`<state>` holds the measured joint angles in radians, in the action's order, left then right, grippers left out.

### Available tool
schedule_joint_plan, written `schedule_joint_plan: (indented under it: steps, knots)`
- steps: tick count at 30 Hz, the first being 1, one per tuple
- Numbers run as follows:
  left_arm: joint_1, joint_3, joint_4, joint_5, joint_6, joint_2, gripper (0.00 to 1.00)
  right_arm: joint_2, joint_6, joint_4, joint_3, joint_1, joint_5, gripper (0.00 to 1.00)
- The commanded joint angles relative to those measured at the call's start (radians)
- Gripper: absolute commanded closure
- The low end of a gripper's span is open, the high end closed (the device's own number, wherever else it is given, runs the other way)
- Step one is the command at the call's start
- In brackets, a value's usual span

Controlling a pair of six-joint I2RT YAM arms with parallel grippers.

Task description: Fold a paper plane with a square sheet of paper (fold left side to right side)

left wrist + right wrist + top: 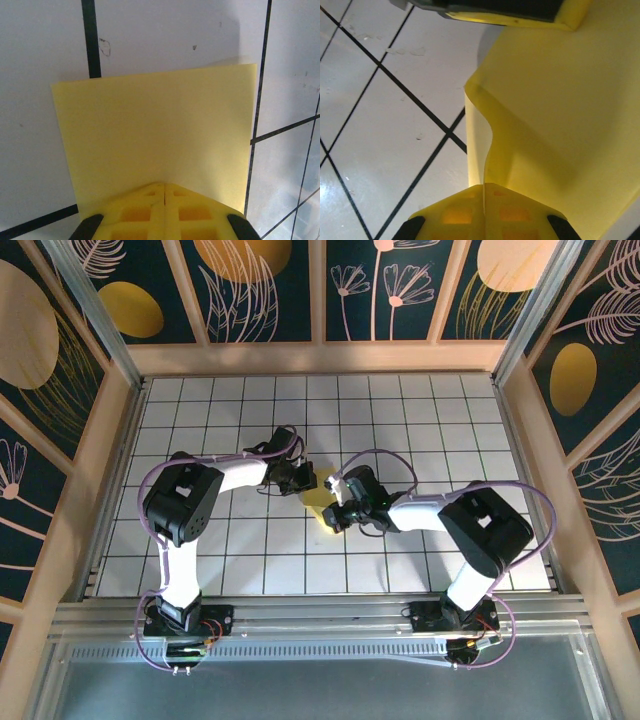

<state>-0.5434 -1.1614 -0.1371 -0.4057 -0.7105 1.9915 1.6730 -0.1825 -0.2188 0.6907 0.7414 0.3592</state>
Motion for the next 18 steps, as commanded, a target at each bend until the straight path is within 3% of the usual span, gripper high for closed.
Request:
schedule_joint_plan:
  steps: [1,18]
  knots:
    - [-0.016,0.033,-0.073,0.039,-0.010,0.026,1.00,0.026,-0.011,0.035,0.029,-0.014,-0.036,1.00]
    - [-0.018,0.034,-0.081,0.051,-0.009,0.026,1.00,0.031,0.002,0.068,0.053,-0.043,-0.087,1.00]
